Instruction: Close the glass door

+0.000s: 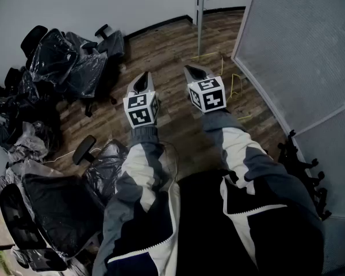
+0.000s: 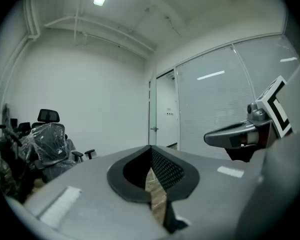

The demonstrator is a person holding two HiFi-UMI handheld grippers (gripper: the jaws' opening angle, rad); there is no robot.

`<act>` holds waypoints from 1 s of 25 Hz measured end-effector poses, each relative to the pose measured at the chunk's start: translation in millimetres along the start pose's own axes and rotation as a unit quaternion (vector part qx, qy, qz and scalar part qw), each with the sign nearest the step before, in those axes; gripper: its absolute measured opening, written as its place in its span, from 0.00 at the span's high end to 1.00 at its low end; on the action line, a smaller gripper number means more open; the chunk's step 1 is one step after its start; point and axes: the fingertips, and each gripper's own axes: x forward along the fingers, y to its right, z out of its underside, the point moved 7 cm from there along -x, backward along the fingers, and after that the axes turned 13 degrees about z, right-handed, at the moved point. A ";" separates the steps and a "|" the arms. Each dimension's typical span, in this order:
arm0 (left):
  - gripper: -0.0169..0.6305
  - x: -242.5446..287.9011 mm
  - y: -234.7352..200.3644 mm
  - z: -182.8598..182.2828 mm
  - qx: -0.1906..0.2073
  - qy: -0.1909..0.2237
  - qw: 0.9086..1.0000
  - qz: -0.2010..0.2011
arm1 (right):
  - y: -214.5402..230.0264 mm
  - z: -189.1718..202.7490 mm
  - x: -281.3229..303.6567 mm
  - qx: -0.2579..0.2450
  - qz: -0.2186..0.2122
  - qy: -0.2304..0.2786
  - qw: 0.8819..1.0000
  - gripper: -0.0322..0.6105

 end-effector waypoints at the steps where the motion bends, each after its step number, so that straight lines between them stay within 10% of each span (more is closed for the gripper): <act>1: 0.97 0.0 -1.0 -0.5 0.000 0.002 1.000 0.000 | -0.7 -0.5 0.8 -0.001 0.000 0.000 1.000 0.95; 25: 0.97 10.8 -21.0 18.0 0.003 0.006 1.000 0.016 | -7.7 7.2 26.0 0.008 -0.018 0.007 1.000 0.93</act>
